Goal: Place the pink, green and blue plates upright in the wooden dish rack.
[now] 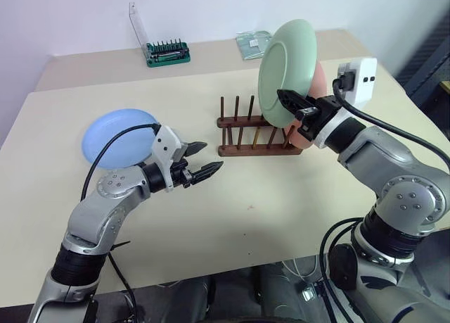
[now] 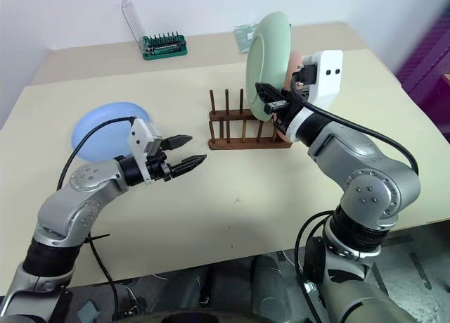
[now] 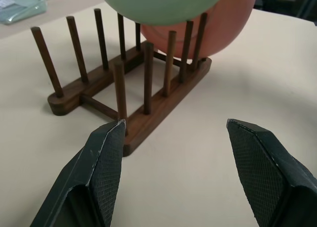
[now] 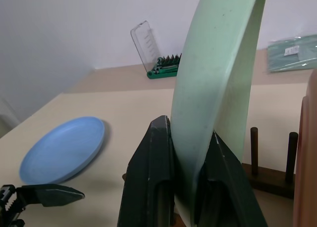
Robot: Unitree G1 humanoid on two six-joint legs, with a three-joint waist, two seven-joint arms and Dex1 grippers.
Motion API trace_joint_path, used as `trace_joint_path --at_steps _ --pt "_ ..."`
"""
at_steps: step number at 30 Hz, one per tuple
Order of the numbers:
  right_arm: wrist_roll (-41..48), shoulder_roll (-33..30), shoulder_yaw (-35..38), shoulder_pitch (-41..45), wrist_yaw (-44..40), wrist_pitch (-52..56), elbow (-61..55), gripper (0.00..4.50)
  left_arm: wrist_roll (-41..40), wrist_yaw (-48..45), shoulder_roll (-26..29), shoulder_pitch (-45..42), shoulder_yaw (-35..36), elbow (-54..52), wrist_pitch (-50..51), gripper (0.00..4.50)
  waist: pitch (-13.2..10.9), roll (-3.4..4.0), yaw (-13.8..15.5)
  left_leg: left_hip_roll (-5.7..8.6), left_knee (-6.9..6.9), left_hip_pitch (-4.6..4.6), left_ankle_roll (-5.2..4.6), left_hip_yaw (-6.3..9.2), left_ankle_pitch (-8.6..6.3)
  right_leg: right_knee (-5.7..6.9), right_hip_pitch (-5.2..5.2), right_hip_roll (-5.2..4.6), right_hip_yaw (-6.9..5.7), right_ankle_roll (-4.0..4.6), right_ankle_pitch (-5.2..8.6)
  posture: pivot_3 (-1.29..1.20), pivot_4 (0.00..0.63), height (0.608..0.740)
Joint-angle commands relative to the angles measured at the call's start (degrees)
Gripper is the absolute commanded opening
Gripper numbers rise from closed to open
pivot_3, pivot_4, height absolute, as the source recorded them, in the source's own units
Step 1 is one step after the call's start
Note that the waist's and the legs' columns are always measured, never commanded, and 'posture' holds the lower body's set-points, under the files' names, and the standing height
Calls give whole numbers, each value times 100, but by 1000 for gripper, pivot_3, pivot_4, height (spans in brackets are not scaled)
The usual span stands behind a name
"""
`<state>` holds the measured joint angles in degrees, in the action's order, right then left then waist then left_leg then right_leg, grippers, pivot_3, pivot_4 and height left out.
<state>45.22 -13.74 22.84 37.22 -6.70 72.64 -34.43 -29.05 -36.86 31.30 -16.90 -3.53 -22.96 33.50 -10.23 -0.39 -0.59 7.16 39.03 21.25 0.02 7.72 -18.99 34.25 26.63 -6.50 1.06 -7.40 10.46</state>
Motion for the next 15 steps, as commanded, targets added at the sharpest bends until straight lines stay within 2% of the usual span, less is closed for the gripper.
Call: trace_joint_path --at_steps 1,10,15 --pt "213 -65 6 91 134 119 -54 0 8 -7 18 37 42 -251 21 3311 1 1 3 0 0 0 0 0 0 0 0 0 0 0 0 0 150 738" --pt "200 -13 -111 262 500 266 295 0 129 71 -62 137 7 -338 52 3311 7 6 4 0 7 -2 0 0 0 1 -5 0 0 0 0 0 150 738" --pt "403 -97 0 647 571 309 257 0 167 92 -70 197 -5 -361 69 3311 6 16 -10 -1 6 0 1 -1 0 5 2 0 0 0 0 0 150 738"
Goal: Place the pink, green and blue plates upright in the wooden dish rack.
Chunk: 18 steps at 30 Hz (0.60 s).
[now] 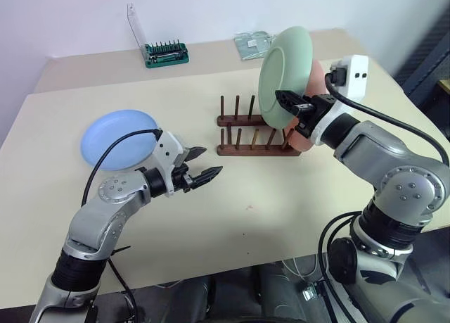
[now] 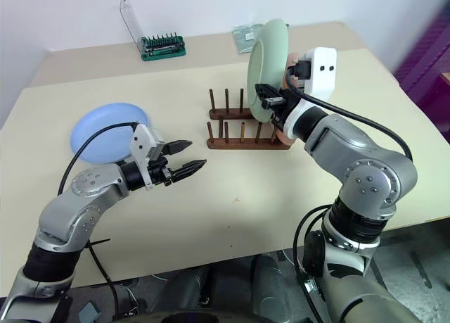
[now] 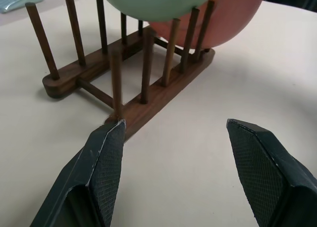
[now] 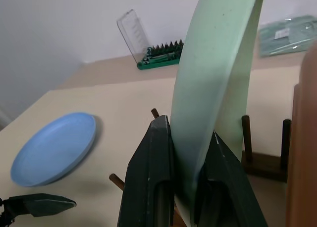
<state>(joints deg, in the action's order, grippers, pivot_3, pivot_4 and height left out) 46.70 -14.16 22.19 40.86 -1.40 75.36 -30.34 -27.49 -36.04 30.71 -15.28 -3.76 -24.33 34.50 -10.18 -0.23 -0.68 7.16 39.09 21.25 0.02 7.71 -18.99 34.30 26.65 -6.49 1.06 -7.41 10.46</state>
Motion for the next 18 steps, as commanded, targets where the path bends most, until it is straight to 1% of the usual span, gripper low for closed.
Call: trace_joint_path --at_steps 1,9,14,18 --pt "317 -52 95 359 72 77 -181 0 12 6 -13 38 19 -220 -25 3311 0 1 -2 -1 0 0 0 0 0 0 0 1 0 0 0 0 150 738" --pt "748 3 207 673 448 260 -240 0 44 -21 -55 4 5 -165 -19 3311 1 1 10 0 1 1 0 0 0 0 -2 0 0 0 0 0 150 738" --pt "959 211 206 515 856 404 -311 0 44 -45 -49 4 26 -164 -5 3311 1 2 2 -1 1 0 0 0 0 1 0 0 0 1 0 0 150 738" --pt "927 303 80 341 1054 371 -341 0 42 -41 -51 13 23 -185 13 3311 3 3 1 -1 1 0 0 0 0 1 0 0 0 1 0 0 150 738"
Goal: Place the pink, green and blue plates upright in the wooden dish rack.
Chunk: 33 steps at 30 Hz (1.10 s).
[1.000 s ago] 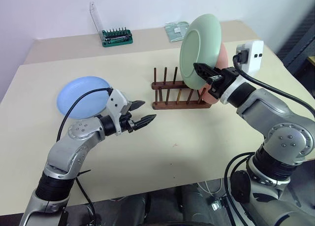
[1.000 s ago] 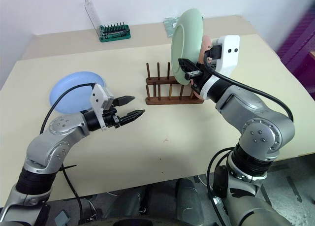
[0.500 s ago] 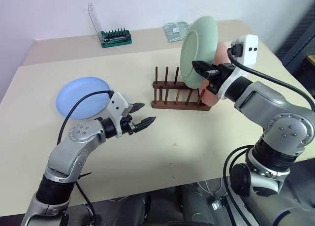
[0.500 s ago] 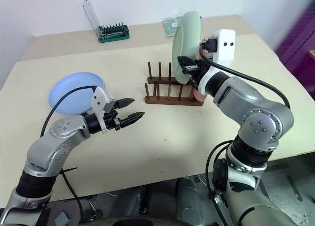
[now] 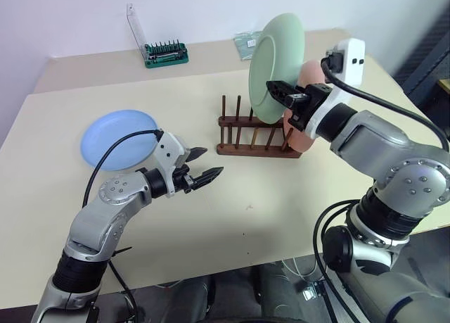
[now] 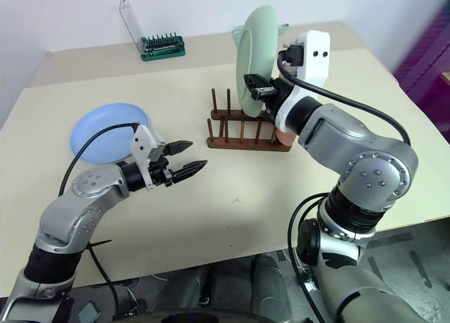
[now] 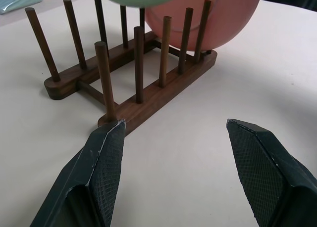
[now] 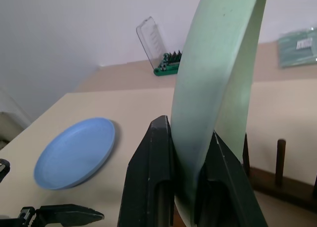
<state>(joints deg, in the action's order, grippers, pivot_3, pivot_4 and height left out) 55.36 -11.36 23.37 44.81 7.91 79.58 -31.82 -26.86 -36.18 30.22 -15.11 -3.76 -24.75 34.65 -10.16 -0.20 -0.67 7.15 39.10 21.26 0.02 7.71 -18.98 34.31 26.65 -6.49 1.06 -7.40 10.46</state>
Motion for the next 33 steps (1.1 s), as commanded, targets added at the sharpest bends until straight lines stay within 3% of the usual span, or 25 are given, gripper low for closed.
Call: trace_joint_path --at_steps 1,22,24,28,30,33 --pt "45 45 -56 -95 160 -63 -177 0 -22 -25 -5 -3 24 -148 -1 3311 1 0 -1 0 0 0 0 0 0 0 -1 0 0 0 0 0 150 738" --pt "-143 154 -422 -236 589 -269 139 0 75 9 -58 -28 -17 -114 -52 3311 2 3 -14 0 1 -1 0 -4 0 5 2 1 3 1 0 0 150 738" --pt "-188 112 -493 -216 497 -372 145 890 88 14 -68 -26 -8 -116 -56 3351 2 3 -11 0 1 -1 0 -4 0 5 2 1 2 1 0 0 150 738" --pt "-1015 -843 -1427 -132 -271 -1150 -204 2584 121 78 -136 -15 56 -119 -77 3351 1 3 -2 1 2 0 0 -6 0 4 1 0 2 1 0 0 150 738" --pt "-1296 -1228 -1739 -149 -608 -1466 -287 2584 32 123 -219 -27 149 -103 -20 3351 2 2 4 2 4 1 0 -7 0 3 2 0 2 0 -1 0 150 738" --pt "-1996 -2009 -2188 -170 -1117 -2080 -351 2650 -54 315 -380 -101 384 -67 -25 4133 2 2 3 1 4 1 0 -7 0 1 1 0 1 0 -1 0 150 738"
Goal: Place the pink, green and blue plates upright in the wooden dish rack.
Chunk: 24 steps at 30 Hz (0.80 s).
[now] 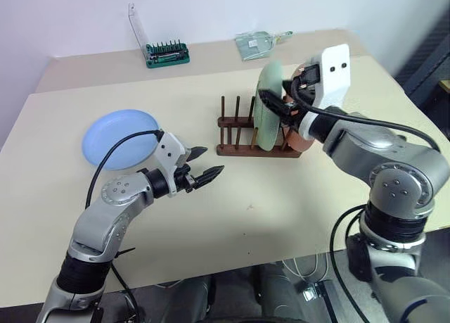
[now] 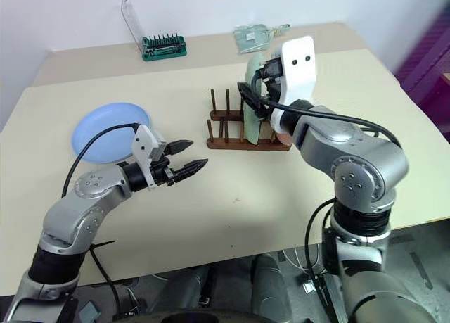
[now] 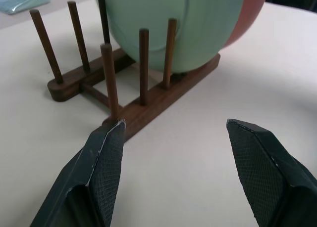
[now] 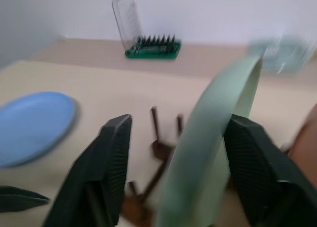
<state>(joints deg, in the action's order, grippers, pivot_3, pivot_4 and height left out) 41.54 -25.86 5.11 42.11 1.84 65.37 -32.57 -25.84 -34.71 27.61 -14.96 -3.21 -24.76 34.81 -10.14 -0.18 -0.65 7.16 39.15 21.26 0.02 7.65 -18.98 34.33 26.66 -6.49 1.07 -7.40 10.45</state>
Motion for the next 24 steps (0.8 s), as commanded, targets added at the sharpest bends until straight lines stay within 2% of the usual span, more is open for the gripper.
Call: trace_joint_path --at_steps 1,2,4,8,10,13,18,22,24 --pt "-835 -781 -507 87 -691 -885 -284 2650 -180 241 -183 -146 412 -48 -57 4448 0 0 2 0 2 0 0 0 0 0 -1 0 -1 0 0 0 150 738" --pt "-1219 -1115 -704 59 -915 -1282 -268 2650 -97 544 -311 -258 574 68 -72 4448 0 -1 4 0 1 1 0 -1 0 0 0 0 -1 0 0 0 150 738" --pt "-1900 -1616 -918 21 -1314 -2140 -137 2650 451 1730 -647 -665 1012 545 -153 4448 0 -2 30 1 2 0 0 -1 0 -1 -2 -1 -2 -1 0 0 150 738" --pt "-2377 -1654 -854 78 -1724 -3105 215 2650 1679 4564 -1238 -1439 2036 1369 312 4448 7 -17 11 -3 7 -9 3 -2 2 -6 -15 1 -4 -2 -6 0 150 738" --pt "-2659 -1652 -998 118 -2031 -3648 348 2650 1922 5437 -1479 -1628 2581 1381 463 4448 8 -18 -1 -3 4 -9 2 -4 1 -10 -14 1 0 -3 -6 0 150 738" --pt "-2734 -1488 -1107 144 -2456 -4079 442 2650 2059 5674 -1511 -1727 2713 1366 644 4448 6 -21 14 -3 1 -2 1 -4 1 -12 -4 2 -2 -3 -6 0 150 738" --pt "-2636 -1233 -1553 -9 -3373 -4424 350 2650 1833 5546 -1472 -1797 2994 1714 1894 4448 11 -29 104 -1 14 -1 2 1 2 -9 -12 1 -7 -7 -10 0 150 738" --pt "-2658 -1034 -1819 -255 -3721 -4406 266 2650 1609 5375 -1545 -1837 3197 1951 2639 4448 14 -34 134 0 15 -1 2 5 1 -9 -13 1 -10 -8 -11 0 150 738" --pt "-2712 -932 -1964 -419 -3826 -4394 219 2650 1534 5520 -1701 -1864 3545 2011 2899 4448 14 -35 129 0 15 1 2 6 1 -10 -12 1 -10 -8 -11 0 150 738"
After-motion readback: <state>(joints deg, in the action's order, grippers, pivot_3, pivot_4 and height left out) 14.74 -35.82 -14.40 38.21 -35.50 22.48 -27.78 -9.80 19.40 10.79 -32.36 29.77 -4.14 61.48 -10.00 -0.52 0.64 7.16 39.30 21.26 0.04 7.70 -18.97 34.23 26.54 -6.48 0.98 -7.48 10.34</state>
